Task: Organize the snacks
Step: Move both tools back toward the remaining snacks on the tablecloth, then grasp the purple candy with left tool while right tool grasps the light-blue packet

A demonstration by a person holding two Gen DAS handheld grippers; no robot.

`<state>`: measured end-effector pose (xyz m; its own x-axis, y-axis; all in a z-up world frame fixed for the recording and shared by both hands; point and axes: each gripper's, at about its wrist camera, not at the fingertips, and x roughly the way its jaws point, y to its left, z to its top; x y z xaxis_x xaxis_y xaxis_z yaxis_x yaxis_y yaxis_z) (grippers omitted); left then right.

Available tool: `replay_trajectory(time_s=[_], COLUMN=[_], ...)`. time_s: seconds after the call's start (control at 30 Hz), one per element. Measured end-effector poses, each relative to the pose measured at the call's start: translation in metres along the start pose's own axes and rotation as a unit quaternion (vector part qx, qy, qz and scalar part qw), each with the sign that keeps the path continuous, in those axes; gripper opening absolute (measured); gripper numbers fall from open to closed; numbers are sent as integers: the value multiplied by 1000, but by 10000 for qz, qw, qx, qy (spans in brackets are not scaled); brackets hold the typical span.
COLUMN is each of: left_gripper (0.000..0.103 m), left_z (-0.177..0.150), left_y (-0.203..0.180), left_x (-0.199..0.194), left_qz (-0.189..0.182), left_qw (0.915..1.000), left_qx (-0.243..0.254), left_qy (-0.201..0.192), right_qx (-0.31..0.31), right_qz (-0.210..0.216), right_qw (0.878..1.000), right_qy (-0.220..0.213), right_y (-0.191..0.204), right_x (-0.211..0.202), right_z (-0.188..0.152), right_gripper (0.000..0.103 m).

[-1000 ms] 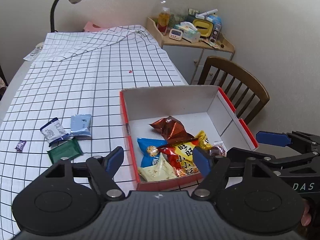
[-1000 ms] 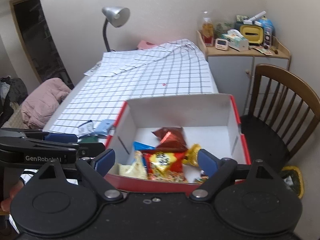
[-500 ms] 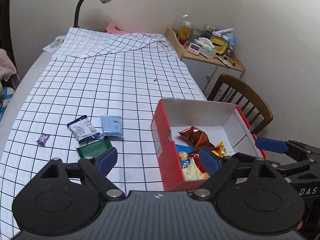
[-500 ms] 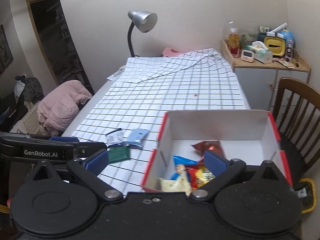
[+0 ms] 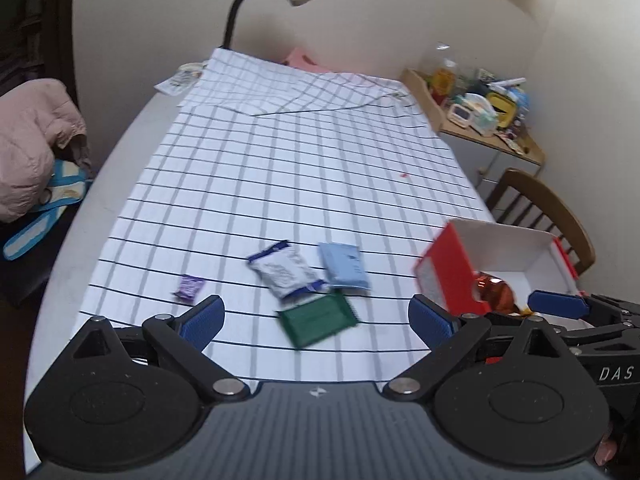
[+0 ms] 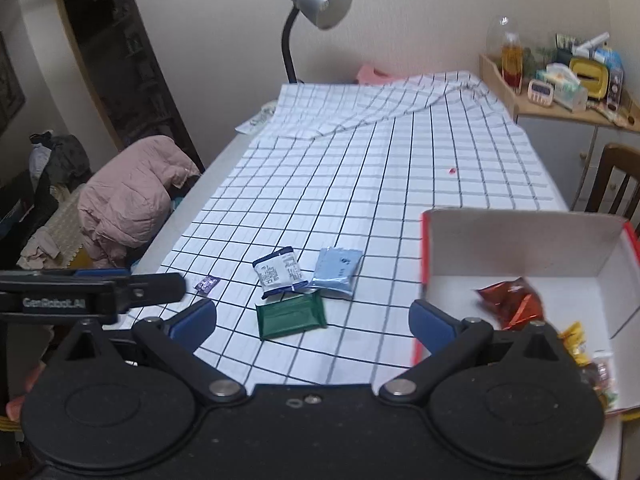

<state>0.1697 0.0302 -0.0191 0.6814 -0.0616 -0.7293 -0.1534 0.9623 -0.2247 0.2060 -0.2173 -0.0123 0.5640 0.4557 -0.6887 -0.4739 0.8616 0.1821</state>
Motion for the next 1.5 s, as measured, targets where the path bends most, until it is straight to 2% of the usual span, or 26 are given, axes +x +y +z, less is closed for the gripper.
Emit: replay_trajectory(time_s=[0.23, 0.47, 0.8, 1.07, 1.2, 1.3, 1.37, 1.5], left_gripper=[99, 99, 99, 98, 98, 83, 67, 53], left_z=[18, 29, 35, 31, 28, 28, 26, 20], left_y=[59, 94, 107, 109, 113, 112, 111, 108], left_x=[31, 66, 117, 147, 156, 161, 164, 170], left_qz=[276, 445, 558, 721, 788, 788, 778, 840], left_qw=[9987, 9964, 9940, 9913, 9906, 9906, 9904, 9893], left_qx=[-316, -477, -371, -316, -270, -196, -146, -44], left_qy=[288, 536, 862, 1054, 1081, 1100, 1132, 1194], right_qx=[252, 276, 529, 738, 772, 792, 822, 790], right_qz=[-219, -518, -861, -925, -923, -959, -942, -942], right_qw=[9989, 9966, 9900, 9855, 9837, 9828, 9825, 9825], right_qy=[327, 584, 988, 1218, 1340, 1367, 1384, 1399], right_y=[16, 20, 2, -6, -7, -8, -9, -10], right_x=[55, 107, 169, 206, 220, 226, 229, 231], right_z=[12, 26, 33, 36, 33, 31, 31, 30], right_gripper=[103, 103, 99, 91, 83, 77, 75, 72])
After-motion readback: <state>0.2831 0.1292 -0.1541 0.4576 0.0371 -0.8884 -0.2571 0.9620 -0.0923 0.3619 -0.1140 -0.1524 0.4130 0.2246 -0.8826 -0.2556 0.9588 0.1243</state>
